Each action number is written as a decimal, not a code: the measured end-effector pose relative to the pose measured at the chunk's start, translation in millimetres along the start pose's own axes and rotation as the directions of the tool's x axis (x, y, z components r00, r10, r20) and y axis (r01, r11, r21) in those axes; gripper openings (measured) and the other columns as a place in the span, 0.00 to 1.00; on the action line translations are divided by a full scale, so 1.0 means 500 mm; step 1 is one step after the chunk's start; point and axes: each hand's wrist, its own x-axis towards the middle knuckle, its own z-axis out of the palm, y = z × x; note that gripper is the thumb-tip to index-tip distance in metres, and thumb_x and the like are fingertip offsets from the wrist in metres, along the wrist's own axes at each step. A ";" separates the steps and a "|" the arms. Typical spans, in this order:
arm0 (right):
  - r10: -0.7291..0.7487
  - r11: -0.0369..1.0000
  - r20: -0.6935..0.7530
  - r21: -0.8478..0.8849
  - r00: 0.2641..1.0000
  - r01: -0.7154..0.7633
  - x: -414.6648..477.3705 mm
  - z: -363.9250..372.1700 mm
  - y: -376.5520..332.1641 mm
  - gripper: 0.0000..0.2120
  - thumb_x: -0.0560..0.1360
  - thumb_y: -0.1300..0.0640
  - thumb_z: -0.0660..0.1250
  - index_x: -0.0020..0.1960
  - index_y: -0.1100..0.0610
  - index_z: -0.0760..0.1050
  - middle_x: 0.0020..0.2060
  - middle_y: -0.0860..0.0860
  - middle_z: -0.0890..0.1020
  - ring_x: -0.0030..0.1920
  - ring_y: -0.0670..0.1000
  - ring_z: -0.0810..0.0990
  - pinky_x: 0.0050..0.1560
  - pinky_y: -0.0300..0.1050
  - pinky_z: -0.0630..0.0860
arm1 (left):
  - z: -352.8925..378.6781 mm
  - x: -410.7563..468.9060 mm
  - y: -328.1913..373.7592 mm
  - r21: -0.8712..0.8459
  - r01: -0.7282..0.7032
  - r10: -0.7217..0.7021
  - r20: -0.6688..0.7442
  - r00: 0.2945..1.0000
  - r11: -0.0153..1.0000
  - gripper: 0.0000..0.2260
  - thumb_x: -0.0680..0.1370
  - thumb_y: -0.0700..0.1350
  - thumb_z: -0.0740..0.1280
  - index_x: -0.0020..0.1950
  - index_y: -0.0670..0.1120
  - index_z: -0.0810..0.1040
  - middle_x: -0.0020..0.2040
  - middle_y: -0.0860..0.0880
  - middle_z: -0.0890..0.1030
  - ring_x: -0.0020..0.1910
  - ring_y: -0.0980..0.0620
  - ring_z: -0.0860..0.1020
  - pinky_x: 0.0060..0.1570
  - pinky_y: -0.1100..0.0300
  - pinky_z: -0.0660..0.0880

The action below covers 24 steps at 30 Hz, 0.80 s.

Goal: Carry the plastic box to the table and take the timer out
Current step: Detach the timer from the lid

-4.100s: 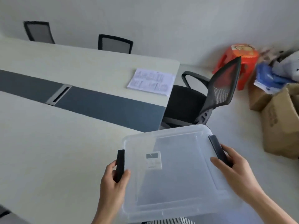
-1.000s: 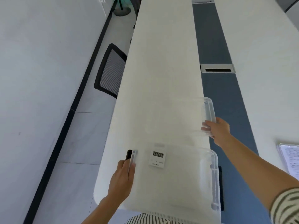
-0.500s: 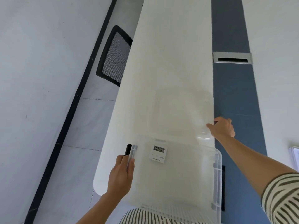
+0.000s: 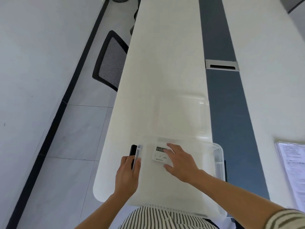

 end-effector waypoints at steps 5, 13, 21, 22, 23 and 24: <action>0.114 0.986 0.026 -0.125 0.993 -0.110 0.049 0.089 -0.002 0.27 0.73 0.50 0.65 0.69 0.55 0.64 0.71 0.54 0.62 0.67 0.54 0.66 0.51 0.45 0.75 | -0.003 0.000 0.001 0.009 0.002 -0.002 0.008 1.000 1.000 0.16 0.80 0.55 0.53 0.57 0.49 0.74 0.49 0.50 0.74 0.39 0.54 0.77 0.38 0.57 0.75; 0.340 0.785 0.096 0.520 0.936 -0.338 0.045 0.030 -0.016 0.26 0.61 0.47 0.77 0.56 0.53 0.76 0.51 0.51 0.78 0.48 0.50 0.77 0.44 0.43 0.74 | -0.019 0.004 0.009 0.087 0.029 -0.035 0.076 0.996 0.996 0.17 0.79 0.57 0.53 0.55 0.48 0.74 0.52 0.49 0.74 0.43 0.50 0.76 0.43 0.54 0.76; 0.207 0.334 0.175 0.912 0.962 -0.238 -0.139 -0.154 -0.034 0.14 0.67 0.59 0.76 0.52 0.58 0.82 0.40 0.52 0.86 0.43 0.49 0.84 0.44 0.45 0.79 | -0.108 -0.030 0.132 -0.300 -0.097 0.152 0.164 0.975 0.949 0.18 0.74 0.61 0.63 0.62 0.60 0.72 0.59 0.61 0.75 0.60 0.61 0.73 0.60 0.61 0.69; 0.201 0.330 0.168 0.916 0.965 -0.228 -0.156 -0.163 -0.040 0.14 0.67 0.59 0.77 0.53 0.58 0.82 0.42 0.53 0.86 0.43 0.48 0.83 0.43 0.45 0.79 | -0.117 -0.037 0.152 -0.336 -0.100 0.180 0.216 0.960 0.936 0.19 0.72 0.63 0.63 0.62 0.61 0.72 0.58 0.61 0.76 0.60 0.62 0.74 0.60 0.62 0.70; 0.194 0.327 0.155 0.921 0.969 -0.213 -0.171 -0.170 -0.047 0.16 0.66 0.58 0.77 0.53 0.59 0.82 0.43 0.54 0.86 0.42 0.48 0.83 0.43 0.44 0.79 | -0.122 -0.042 0.167 -0.351 -0.110 0.207 0.252 0.945 0.930 0.20 0.71 0.65 0.63 0.61 0.62 0.73 0.58 0.61 0.77 0.59 0.62 0.74 0.59 0.62 0.71; 0.186 0.325 0.140 0.925 0.973 -0.195 -0.184 -0.175 -0.055 0.18 0.65 0.56 0.77 0.54 0.59 0.82 0.44 0.54 0.86 0.42 0.48 0.83 0.43 0.43 0.79 | -0.125 -0.046 0.178 -0.359 -0.121 0.228 0.273 0.934 0.925 0.21 0.70 0.65 0.65 0.61 0.62 0.74 0.57 0.60 0.79 0.59 0.63 0.75 0.59 0.62 0.71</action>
